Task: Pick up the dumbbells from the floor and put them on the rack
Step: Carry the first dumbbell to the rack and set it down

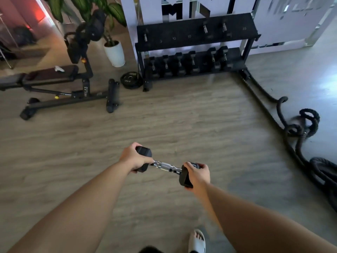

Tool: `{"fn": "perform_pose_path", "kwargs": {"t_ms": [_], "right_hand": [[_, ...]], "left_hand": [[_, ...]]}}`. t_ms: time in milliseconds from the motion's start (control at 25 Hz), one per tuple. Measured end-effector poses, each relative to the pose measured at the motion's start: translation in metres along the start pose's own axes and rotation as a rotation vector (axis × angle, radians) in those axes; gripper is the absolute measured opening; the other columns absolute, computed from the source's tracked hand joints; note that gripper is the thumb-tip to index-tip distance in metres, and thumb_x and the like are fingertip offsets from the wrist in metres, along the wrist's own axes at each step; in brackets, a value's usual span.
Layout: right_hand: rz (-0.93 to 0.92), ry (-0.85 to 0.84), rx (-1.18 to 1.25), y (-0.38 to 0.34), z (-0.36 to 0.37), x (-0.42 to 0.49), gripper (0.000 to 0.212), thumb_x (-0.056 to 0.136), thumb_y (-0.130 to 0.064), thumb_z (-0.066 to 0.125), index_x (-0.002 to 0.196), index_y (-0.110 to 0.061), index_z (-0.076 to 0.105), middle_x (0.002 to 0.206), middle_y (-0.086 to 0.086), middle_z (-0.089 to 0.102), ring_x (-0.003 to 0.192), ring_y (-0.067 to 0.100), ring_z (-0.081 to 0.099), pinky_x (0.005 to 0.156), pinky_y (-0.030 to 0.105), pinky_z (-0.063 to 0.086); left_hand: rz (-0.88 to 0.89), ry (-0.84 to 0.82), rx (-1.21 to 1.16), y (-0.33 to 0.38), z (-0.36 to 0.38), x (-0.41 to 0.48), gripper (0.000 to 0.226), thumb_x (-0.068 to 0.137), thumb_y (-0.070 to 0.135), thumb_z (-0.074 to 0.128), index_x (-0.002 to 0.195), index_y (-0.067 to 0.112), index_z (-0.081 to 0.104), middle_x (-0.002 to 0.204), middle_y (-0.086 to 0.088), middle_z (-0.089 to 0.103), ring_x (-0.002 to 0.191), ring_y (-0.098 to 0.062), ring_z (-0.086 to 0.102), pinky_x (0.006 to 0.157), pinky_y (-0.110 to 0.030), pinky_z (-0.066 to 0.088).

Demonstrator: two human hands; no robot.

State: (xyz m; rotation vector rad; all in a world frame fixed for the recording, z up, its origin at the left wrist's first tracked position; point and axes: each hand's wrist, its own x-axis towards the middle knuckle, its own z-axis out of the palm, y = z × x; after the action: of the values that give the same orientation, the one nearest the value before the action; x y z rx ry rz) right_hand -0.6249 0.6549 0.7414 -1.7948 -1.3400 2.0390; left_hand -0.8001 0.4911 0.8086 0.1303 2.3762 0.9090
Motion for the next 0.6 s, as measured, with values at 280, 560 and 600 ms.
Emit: {"fn": "perform_pose_path", "kwargs": {"t_ms": [280,560,600], "right_hand": [[-0.031,-0.012,0.036,-0.16,0.101,0.124,0.05,0.062,-0.037,0.084,0.104,-0.029,0.06,0.105,0.008,0.069,0.089,0.031,0.07,0.051,0.047,0.061],[-0.053,0.104,0.195,-0.317,0.213,0.228,0.047,0.052,-0.039,0.083,0.092,-0.031,0.059,0.098,0.005,0.07,0.083,0.029,0.071,0.051,0.051,0.061],[-0.049,0.095,0.233,-0.337,0.226,0.238,0.049,0.052,-0.039,0.083,0.093,-0.031,0.059,0.099,0.006,0.07,0.084,0.03,0.072,0.053,0.053,0.062]], "left_hand": [[0.033,0.014,-0.028,0.116,-0.041,0.189,0.067,0.044,0.031,0.098,0.101,0.029,0.062,0.103,0.0,0.068,0.081,-0.022,0.069,0.048,-0.041,0.062],[0.155,-0.035,0.075,0.255,-0.103,0.386,0.068,0.045,0.03,0.099,0.1,0.028,0.059,0.095,0.006,0.063,0.073,-0.017,0.064,0.044,-0.04,0.06],[0.163,-0.049,0.088,0.276,-0.111,0.413,0.067,0.045,0.029,0.099,0.099,0.028,0.059,0.094,0.006,0.063,0.073,-0.017,0.064,0.045,-0.041,0.061]]}}
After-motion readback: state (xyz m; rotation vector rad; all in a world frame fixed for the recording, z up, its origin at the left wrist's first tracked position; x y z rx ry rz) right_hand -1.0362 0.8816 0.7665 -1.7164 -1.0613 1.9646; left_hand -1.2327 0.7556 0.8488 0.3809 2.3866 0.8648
